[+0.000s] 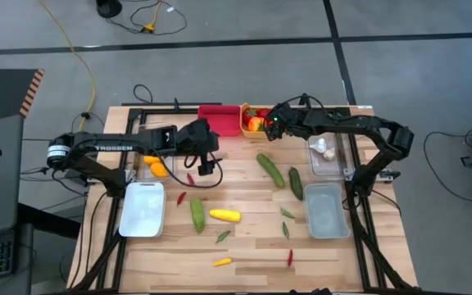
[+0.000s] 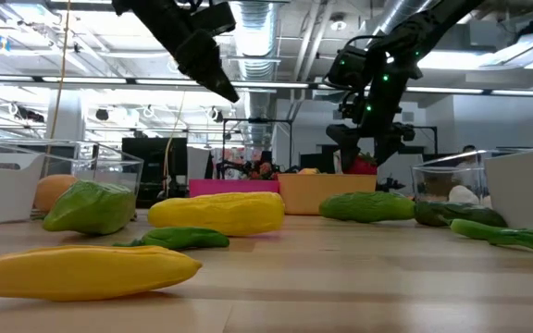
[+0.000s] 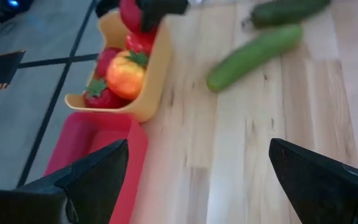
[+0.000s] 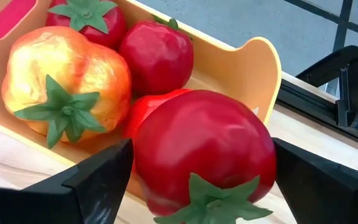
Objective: Sort produce into baskets
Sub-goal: Put the red tomato into the yellow bin, then put the green cucumber into the red bin
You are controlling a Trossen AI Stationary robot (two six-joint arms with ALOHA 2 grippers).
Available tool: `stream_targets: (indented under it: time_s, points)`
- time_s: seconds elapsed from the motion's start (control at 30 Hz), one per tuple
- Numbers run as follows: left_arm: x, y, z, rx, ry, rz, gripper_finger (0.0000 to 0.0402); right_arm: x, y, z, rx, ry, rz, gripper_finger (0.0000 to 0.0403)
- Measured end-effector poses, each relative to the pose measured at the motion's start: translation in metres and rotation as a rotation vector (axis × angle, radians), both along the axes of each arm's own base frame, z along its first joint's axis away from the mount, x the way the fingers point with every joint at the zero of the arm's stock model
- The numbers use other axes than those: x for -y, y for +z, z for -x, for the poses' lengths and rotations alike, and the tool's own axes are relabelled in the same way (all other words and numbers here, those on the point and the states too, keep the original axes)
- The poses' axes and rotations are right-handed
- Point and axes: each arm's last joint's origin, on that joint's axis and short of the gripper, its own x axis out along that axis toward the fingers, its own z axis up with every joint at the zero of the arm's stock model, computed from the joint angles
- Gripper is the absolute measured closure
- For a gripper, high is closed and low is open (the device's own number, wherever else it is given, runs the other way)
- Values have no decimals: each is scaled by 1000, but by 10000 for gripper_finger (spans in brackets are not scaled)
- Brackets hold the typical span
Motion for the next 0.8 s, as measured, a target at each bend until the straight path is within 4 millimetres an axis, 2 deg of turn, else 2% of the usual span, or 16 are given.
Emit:
stream_targets:
  time_s: [0.43,0.8]
  points:
    - [54,-18,14,-293,-234,0,26,-1,3,1,8,0,5,7]
    - [89,-22,23,-362,-432,244,26,-24,50,12,157,52,81,7]
